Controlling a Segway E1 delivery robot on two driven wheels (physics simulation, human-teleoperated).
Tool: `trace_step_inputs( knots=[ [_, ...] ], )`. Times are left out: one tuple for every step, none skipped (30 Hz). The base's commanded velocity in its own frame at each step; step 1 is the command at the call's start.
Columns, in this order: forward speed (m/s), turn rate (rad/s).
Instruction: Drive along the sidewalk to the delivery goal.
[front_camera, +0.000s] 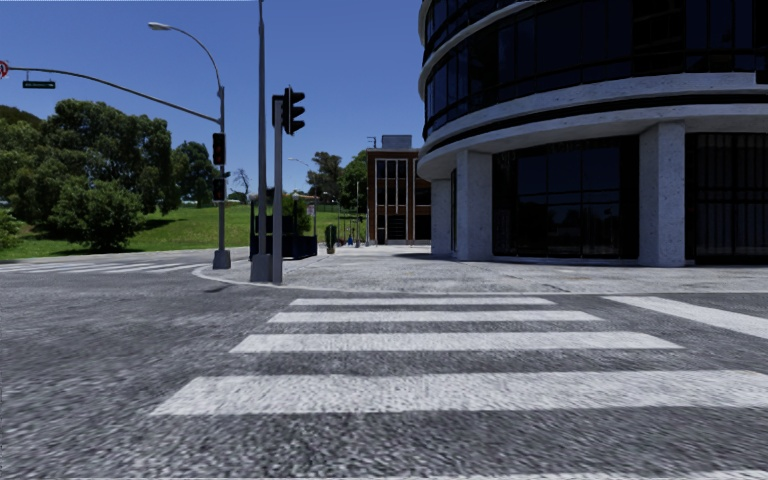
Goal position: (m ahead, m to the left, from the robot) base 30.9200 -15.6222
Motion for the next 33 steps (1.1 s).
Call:
trace_step_inputs(
  knots=[
    [2.0, 0.0],
    [2.0, 0.0],
    [2.0, 0.0],
    [2.0, 0.0],
    [2.0, 0.0],
    [2.0, 0.0],
    [2.0, 0.0],
    [2.0, 0.0],
    [2.0, 0.0],
    [2.0, 0.0],
    [2.0, 0.0],
    [2.0, 0.0],
    [2.0, 0.0],
    [2.0, 0.0],
    [2.0, 0.0],
    [2.0, 0.0],
    [2.0, 0.0],
    [2.0, 0.0],
    [2.0, 0.0],
    [2.0, 0.0],
    [2.0, 0.0],
    [2.0, 0.0],
    [2.0, 0.0],
    [2.0, 0.0],
    [2.0, 0.0],
    [2.0, 0.0],
    [2.0, 0.0],
    [2.0, 0.0],
    [2.0, 0.0],
    [2.0, 0.0],
    [2.0, 0.0],
    [2.0, 0.0],
    [2.0, 0.0]
  ],
)
